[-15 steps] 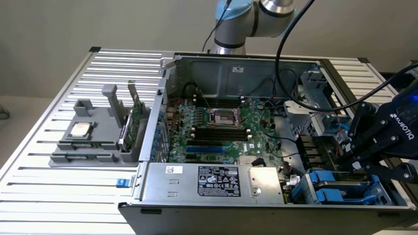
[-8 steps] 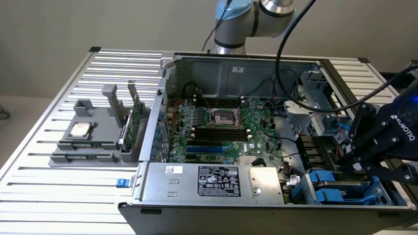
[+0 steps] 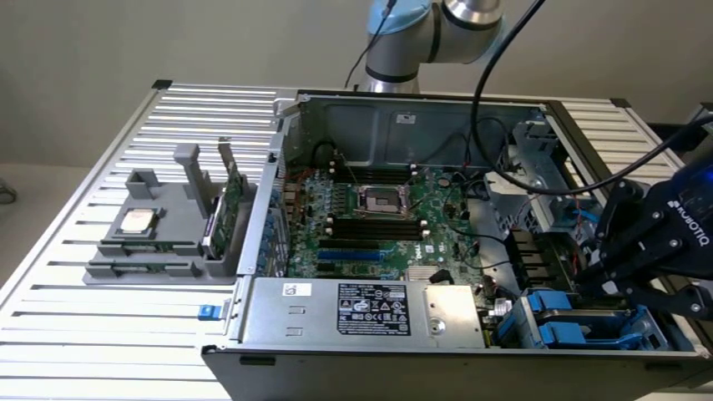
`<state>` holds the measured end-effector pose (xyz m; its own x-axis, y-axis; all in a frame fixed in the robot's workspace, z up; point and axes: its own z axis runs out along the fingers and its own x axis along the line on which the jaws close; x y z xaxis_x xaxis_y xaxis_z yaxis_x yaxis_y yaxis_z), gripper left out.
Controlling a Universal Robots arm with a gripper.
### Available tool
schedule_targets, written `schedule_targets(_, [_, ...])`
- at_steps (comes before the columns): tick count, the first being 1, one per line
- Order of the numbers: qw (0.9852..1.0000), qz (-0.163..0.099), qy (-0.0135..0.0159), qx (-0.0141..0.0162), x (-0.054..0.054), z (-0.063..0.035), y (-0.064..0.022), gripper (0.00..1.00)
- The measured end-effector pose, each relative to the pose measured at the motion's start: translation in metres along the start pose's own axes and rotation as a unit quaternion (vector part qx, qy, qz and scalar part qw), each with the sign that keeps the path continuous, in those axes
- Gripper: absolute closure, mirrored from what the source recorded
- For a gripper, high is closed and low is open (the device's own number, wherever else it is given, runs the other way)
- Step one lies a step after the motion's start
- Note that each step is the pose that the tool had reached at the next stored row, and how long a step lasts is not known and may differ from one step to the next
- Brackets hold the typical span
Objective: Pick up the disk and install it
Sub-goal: 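Insert the first disk wire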
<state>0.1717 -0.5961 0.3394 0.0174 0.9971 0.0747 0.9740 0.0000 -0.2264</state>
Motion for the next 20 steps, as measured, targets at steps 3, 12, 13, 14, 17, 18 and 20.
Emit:
schedule_targets(3, [1.0000,-0.001,0.0029,0.0001,-0.0014,0.0017,0.0006,0.84])
schedule_targets(12, [0.9999,-0.003,0.0126,0.0002,-0.0063,0.0045,0.0019,0.84])
schedule_targets(13, [0.9999,-0.003,0.0137,0.0002,-0.0067,0.0047,0.0021,0.84])
schedule_targets(14, [0.9999,-0.003,0.0148,0.0003,-0.0070,0.0049,0.0023,0.84])
schedule_targets(17, [0.9998,-0.004,0.0189,0.0003,-0.0078,0.0058,0.0029,0.84])
schedule_targets(18, [0.9998,-0.005,0.0207,0.0004,-0.0081,0.0063,0.0031,0.84])
schedule_targets(20, [0.9997,-0.006,0.0244,0.0004,-0.0088,0.0072,0.0035,0.84])
